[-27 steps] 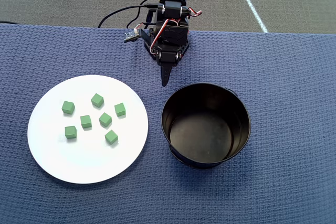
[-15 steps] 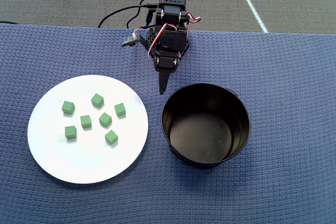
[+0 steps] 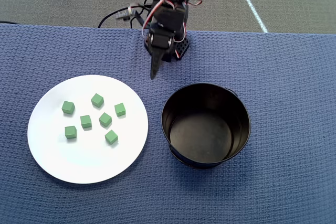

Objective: Pick up the green cubes from the white plate and place them in the black recipient

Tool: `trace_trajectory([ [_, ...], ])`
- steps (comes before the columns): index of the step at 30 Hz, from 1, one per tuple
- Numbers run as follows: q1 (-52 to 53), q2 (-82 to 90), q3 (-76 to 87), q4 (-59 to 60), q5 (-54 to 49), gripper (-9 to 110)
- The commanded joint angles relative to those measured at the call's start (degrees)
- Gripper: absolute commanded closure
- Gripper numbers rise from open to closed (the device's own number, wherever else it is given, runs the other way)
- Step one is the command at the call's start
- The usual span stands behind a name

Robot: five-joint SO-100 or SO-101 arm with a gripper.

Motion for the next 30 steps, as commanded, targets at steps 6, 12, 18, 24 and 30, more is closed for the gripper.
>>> trace_trajectory([
  [6, 6.06, -16.0, -7.47, -9.93, 0.88, 89],
  [12, 12.39, -33.66, -10.72, -22.15, -13.27, 84],
  [18, 16.61, -39.9, -2.64, -41.04, -46.05, 77],
  [24, 20.04, -48.52, 1.76, -53.44, -71.46, 74],
  [30, 19.6, -49.57, 1.49, -55.02, -79.89, 74],
])
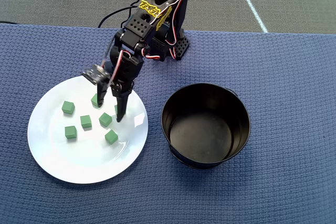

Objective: Pick up the green cubes from the white plate and place them in the black recipient

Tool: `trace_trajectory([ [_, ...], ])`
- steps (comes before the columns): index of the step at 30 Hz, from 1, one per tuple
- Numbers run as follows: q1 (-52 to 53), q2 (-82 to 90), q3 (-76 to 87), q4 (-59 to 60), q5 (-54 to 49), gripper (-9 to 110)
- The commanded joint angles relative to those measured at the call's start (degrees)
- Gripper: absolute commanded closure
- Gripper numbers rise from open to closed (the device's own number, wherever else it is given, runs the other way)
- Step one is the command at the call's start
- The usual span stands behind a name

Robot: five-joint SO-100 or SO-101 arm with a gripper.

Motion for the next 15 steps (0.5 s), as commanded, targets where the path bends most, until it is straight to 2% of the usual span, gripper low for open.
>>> trace_trajectory([
  [1, 0.7, 0.79, 0.09, -2.99, -6.33, 74],
  [7, 0.26, 1.85, 2.37, 2.37, -3.69, 76],
  [15, -1.67, 2.55, -3.43, 15.91, 17.75, 74],
])
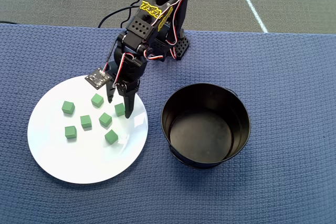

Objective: Pick up the green cubes from the white plate and place them in the black recipient

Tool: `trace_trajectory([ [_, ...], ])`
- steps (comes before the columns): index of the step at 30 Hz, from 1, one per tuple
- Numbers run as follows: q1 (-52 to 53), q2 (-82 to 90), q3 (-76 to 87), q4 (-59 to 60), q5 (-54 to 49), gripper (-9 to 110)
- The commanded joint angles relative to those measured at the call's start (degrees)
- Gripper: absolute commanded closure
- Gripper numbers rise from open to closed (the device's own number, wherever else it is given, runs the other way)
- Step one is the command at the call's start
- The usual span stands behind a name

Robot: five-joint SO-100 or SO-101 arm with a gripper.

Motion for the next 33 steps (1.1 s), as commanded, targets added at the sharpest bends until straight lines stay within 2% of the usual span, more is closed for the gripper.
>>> trace_trajectory([
  [1, -0.62, 1.41, -6.77, 6.94, 9.67, 74],
  [13, 3.16, -5.01, -6.42, 1.23, 13.97, 75],
  [23, 2.81, -6.77, -6.68, 3.52, 22.32, 76],
  [33, 2.02, -5.8, -1.85, 2.02, 21.27, 76],
])
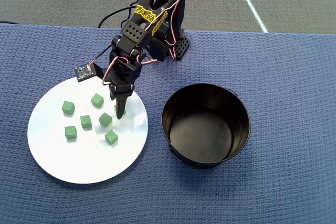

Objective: Pick up the green cubes from the white plate and place them in the black recipient

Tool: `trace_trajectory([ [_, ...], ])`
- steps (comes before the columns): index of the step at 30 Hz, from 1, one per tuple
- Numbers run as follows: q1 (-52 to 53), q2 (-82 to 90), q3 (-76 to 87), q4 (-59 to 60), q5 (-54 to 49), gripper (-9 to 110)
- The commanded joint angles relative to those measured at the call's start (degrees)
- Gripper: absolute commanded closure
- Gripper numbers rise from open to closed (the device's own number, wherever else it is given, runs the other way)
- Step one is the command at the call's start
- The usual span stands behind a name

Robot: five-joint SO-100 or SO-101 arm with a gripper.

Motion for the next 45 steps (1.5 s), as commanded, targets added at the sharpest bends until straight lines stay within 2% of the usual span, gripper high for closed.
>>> trace_trajectory([
  [1, -0.26, 1.49, 2.29, -2.72, -0.44, 76],
  [7, -0.79, 0.53, 7.73, -8.44, -1.49, 78],
  [19, -0.88, -5.98, 2.81, -9.76, 0.88, 83],
  [26, -1.85, -5.27, 2.46, -8.61, 1.93, 92],
  [30, -2.02, -4.22, 2.29, -6.94, 2.02, 87],
  [38, -2.37, -1.67, 1.49, -4.83, 3.96, 90],
  [41, -2.37, -1.49, 1.41, -4.92, 4.48, 100],
  [45, -2.2, -1.05, 1.05, -5.01, 5.27, 102],
])
